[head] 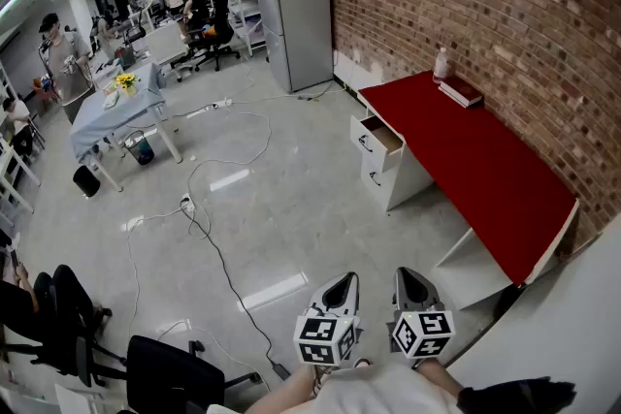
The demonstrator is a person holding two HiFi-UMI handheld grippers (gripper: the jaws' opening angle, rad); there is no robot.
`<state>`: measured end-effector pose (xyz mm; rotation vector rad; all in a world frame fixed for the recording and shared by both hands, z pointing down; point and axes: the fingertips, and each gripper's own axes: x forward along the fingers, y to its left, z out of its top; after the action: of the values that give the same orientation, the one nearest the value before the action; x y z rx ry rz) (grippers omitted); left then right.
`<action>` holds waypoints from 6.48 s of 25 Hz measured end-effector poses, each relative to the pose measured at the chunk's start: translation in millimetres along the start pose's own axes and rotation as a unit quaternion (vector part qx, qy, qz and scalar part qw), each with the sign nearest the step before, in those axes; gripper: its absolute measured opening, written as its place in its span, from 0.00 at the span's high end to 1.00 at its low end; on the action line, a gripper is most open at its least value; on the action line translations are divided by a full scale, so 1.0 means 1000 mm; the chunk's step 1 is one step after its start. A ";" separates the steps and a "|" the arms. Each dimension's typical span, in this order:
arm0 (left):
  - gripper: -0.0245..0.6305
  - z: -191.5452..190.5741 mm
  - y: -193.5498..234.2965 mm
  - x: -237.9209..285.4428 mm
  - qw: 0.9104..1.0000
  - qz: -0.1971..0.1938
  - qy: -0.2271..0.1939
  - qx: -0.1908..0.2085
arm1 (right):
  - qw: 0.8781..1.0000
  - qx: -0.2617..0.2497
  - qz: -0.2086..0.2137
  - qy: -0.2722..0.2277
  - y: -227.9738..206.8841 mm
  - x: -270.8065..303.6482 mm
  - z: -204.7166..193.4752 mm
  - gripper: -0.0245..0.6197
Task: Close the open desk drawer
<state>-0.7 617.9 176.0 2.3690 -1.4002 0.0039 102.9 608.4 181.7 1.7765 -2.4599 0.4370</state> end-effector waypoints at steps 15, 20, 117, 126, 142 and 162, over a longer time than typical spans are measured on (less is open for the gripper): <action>0.95 0.004 0.019 0.000 1.000 -0.005 -0.002 -0.001 | 1.000 0.003 -0.014 -0.003 0.005 0.016 -0.004 0.96; 0.95 0.013 0.043 0.000 1.000 -0.008 -0.004 0.007 | 1.000 0.002 -0.026 -0.002 0.014 0.035 -0.002 0.96; 0.95 0.139 0.275 0.441 0.996 -0.040 0.073 -0.004 | 0.992 0.040 -0.097 0.067 -0.171 0.493 0.081 0.96; 0.95 0.151 0.310 0.492 0.993 -0.072 0.095 0.007 | 0.988 0.058 -0.128 0.067 -0.180 0.547 0.087 0.96; 0.95 0.174 0.359 0.548 0.987 -0.115 0.108 0.008 | 0.980 0.065 -0.182 0.057 -0.185 0.607 0.103 0.96; 0.95 0.145 0.363 0.591 0.985 -0.094 0.147 -0.006 | 0.978 0.074 -0.173 0.093 -0.216 0.626 0.085 0.96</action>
<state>-37.9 -82.5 275.7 2.3649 -1.0336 0.2796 110.9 -51.5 281.3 2.0603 -1.9881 0.7292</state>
